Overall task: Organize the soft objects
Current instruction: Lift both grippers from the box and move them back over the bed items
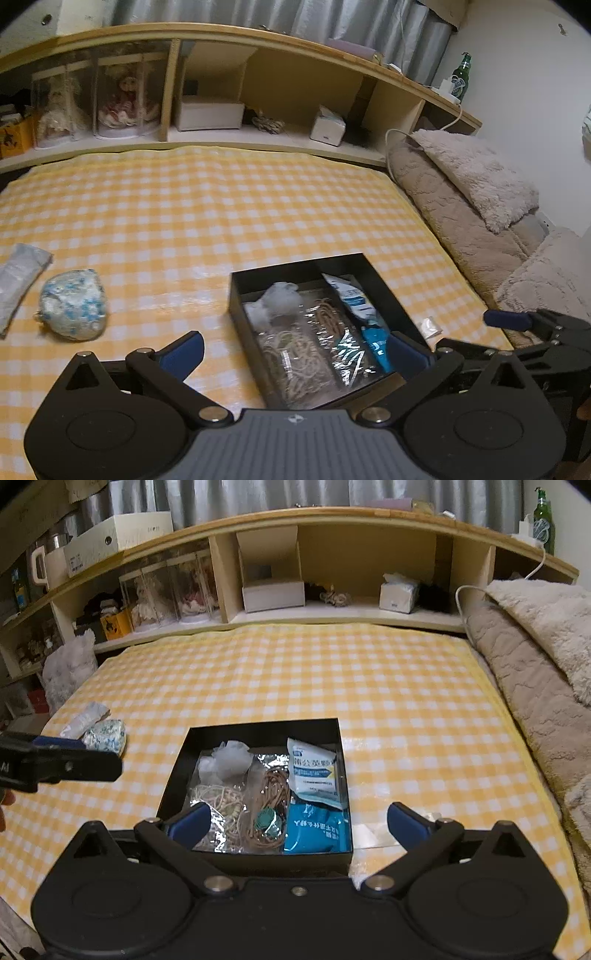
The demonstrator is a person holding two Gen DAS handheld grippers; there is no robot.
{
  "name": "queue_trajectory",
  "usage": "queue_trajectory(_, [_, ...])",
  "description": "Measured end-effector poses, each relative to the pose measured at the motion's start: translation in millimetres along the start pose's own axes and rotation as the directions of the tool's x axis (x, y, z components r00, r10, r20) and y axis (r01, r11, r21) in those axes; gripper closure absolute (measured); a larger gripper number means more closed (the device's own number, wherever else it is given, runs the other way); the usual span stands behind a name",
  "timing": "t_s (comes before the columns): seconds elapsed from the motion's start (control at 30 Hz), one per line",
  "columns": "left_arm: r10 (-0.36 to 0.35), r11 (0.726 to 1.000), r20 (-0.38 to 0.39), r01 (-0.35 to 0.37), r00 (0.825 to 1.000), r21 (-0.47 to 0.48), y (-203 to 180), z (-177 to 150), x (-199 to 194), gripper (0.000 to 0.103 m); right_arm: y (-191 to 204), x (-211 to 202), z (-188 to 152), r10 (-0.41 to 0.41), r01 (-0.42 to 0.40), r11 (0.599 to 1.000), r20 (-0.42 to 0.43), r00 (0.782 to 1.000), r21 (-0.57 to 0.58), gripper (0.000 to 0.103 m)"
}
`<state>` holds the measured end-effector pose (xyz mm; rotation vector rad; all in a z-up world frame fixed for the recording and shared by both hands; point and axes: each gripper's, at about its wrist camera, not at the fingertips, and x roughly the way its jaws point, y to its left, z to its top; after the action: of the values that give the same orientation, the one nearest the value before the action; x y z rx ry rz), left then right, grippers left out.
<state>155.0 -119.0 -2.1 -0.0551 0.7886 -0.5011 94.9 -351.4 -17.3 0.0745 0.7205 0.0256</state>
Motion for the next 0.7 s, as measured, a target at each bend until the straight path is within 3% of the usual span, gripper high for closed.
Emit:
queue_trajectory(0.3, [0.07, 0.997, 0.041, -0.07, 0.997, 0.01, 40, -11, -17, 0.0, 15, 2, -1, -0.023, 0.023, 1.0, 0.031, 0.999, 0.014, 0.0])
queue_trajectory(0.57, [0.213, 0.977, 0.094, -0.211, 0.973, -0.031, 99, -14, -29, 0.0, 48, 23, -1, 0.01, -0.011, 1.0, 0.051, 0.999, 0.028, 0.0])
queue_trajectory(0.7, [0.227, 0.972, 0.078, -0.222, 0.971, -0.076, 132, -13, -25, 0.0, 67, 35, 0, 0.052, -0.053, 0.998, 0.057, 0.997, 0.025, 0.0])
